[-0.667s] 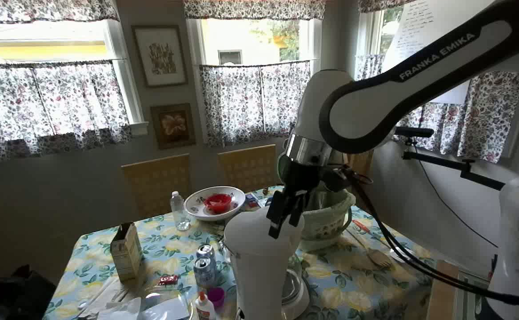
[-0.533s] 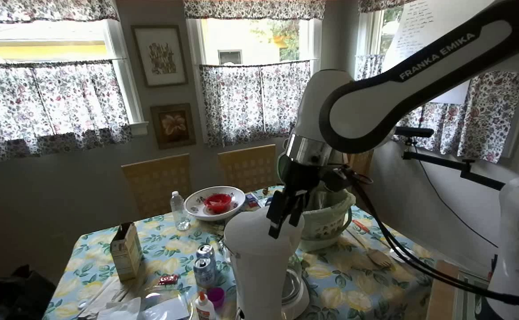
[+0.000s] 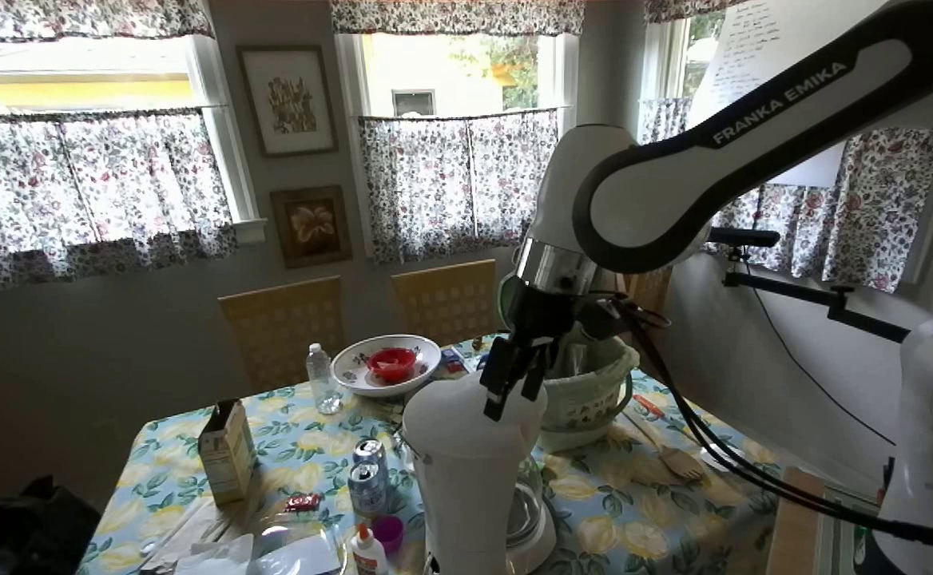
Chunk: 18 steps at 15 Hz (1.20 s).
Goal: Remove the can from the rubbish bin
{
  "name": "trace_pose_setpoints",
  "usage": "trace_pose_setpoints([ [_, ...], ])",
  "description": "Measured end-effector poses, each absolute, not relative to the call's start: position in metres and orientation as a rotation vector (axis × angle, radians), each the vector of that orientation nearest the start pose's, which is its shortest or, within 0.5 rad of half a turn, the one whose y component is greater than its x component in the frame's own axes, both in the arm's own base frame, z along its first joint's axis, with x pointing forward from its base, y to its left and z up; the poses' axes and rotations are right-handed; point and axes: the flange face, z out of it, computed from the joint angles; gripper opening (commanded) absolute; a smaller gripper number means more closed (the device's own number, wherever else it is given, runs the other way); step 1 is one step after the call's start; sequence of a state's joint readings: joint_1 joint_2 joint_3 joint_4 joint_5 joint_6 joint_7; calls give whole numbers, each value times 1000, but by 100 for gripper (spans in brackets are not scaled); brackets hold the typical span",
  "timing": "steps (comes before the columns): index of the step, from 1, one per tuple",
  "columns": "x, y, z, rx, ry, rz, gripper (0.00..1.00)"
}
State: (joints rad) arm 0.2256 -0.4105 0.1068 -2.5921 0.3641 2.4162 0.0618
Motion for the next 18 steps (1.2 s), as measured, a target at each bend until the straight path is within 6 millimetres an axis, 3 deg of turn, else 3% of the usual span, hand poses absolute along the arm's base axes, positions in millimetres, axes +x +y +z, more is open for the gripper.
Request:
trace_pose_setpoints([
  [5, 422, 71, 427, -2906, 271, -431, 100],
  [9, 429, 18, 428, -2922, 514, -507, 100],
  [18, 439, -75, 396, -2956, 725, -613, 100],
])
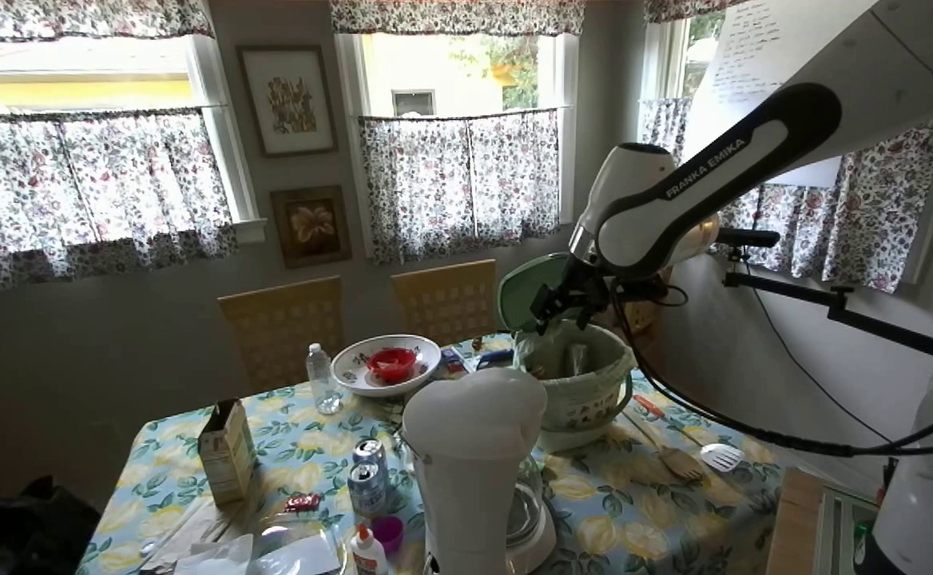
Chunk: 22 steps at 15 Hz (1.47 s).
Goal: Remove the can from the rubbish bin
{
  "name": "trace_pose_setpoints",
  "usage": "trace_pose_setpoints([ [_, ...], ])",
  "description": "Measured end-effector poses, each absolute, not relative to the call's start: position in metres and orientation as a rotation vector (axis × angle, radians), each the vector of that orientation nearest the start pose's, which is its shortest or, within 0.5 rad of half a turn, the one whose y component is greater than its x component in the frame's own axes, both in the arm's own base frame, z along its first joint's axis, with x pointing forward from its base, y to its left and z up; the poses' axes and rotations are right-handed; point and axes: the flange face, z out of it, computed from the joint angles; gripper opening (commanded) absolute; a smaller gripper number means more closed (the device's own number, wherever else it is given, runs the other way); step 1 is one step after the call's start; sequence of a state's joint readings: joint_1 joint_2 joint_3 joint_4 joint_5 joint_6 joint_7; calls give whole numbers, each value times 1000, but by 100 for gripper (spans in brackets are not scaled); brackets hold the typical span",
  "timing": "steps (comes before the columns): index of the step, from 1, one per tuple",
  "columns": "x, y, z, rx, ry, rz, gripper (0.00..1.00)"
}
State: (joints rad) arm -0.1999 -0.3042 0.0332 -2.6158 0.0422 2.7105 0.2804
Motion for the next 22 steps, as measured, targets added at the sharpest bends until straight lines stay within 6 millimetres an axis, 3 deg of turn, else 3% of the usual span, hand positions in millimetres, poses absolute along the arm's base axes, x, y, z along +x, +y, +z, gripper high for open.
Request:
trace_pose_setpoints([
  [7, 433, -133, 364, -2994, 793, -562, 100],
  [13, 424, -173, 344, -3055, 745, -540, 100],
  [22, 440, -211, 317, -3099, 819, -795, 100],
])
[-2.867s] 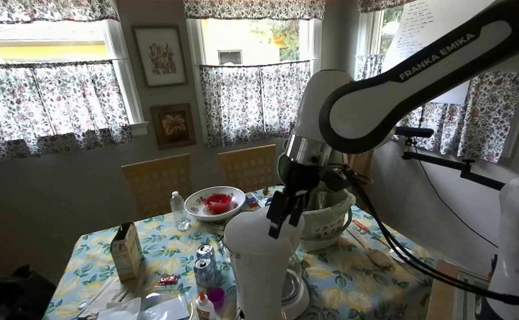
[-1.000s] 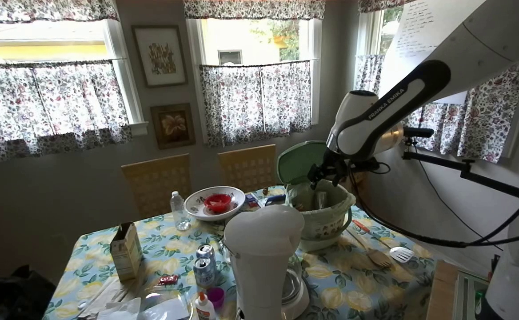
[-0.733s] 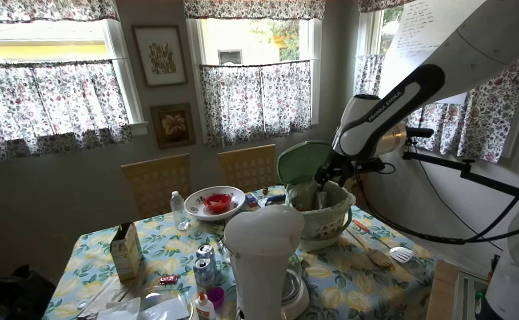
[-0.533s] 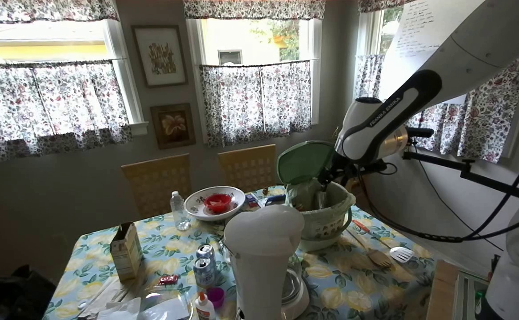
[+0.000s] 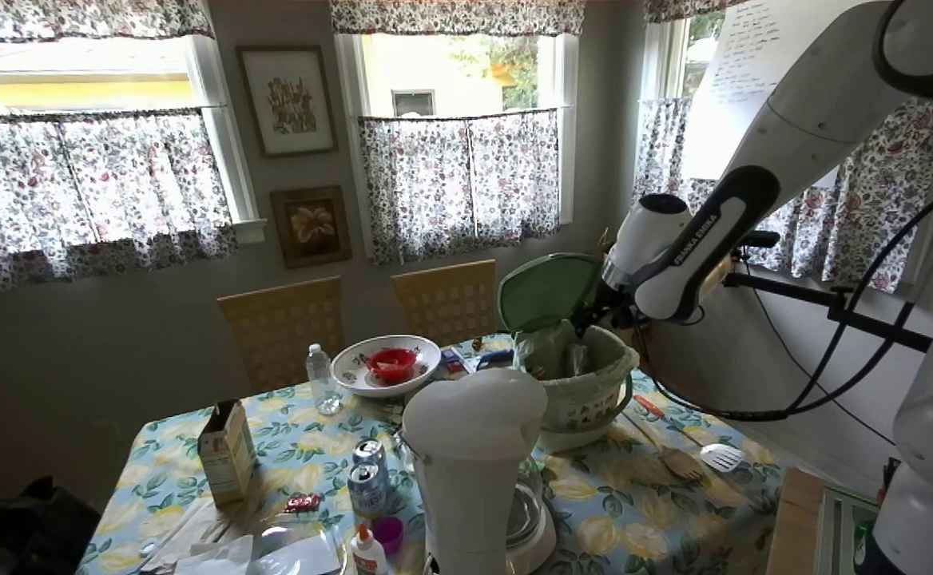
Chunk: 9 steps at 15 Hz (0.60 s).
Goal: Remove the can from the rubbish bin
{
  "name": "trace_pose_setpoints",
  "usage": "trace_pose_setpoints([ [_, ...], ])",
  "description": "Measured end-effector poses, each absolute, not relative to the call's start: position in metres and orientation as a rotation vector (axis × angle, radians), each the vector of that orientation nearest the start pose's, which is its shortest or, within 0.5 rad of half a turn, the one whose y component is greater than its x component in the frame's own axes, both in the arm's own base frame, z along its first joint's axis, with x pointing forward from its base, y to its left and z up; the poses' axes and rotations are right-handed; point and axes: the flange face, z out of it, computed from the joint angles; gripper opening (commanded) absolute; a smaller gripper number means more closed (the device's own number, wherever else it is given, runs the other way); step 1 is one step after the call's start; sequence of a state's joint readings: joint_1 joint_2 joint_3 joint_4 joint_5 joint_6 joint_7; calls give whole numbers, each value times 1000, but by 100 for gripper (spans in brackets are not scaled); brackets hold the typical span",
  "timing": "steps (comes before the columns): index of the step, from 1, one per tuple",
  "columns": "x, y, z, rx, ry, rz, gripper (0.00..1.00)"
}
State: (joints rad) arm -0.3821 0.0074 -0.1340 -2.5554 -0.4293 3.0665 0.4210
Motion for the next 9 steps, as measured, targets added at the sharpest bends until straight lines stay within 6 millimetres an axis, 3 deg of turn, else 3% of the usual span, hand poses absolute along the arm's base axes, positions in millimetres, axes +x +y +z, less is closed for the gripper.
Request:
trace_pose_setpoints([
  [5, 441, -214, 317, -3095, 841, -795, 100],
  [9, 441, -234, 316, -3114, 907, -809, 100],
])
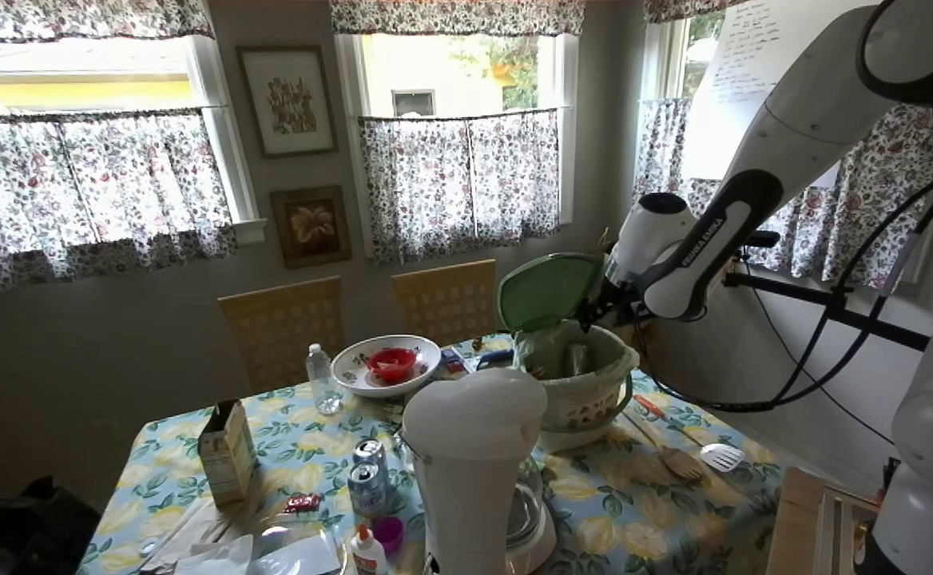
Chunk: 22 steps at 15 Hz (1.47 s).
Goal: Remove the can from the rubbish bin
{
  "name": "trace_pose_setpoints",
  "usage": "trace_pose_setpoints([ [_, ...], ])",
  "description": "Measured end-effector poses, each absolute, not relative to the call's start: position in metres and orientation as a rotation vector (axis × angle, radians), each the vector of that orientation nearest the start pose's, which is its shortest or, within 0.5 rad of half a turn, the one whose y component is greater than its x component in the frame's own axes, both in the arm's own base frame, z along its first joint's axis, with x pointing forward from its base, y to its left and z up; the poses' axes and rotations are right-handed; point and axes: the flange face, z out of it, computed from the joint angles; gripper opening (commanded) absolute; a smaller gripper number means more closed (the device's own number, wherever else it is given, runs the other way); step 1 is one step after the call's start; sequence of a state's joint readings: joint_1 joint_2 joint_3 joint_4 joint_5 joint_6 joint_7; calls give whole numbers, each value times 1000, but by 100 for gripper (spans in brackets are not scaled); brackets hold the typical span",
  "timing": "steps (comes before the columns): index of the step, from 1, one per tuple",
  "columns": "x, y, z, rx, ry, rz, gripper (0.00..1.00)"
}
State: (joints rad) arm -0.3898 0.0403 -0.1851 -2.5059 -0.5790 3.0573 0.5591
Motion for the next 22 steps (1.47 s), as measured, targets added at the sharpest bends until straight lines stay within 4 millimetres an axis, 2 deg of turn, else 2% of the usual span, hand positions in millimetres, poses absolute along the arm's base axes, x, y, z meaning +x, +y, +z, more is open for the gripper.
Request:
trace_pose_setpoints([
  [4, 448, -244, 308, -3133, 943, -806, 100],
  [12, 475, -226, 267, -3194, 812, -732, 100],
  [17, 485, -217, 246, -3222, 604, -736, 100],
  [22, 493, -210, 241, -3259, 337, -767, 100],
])
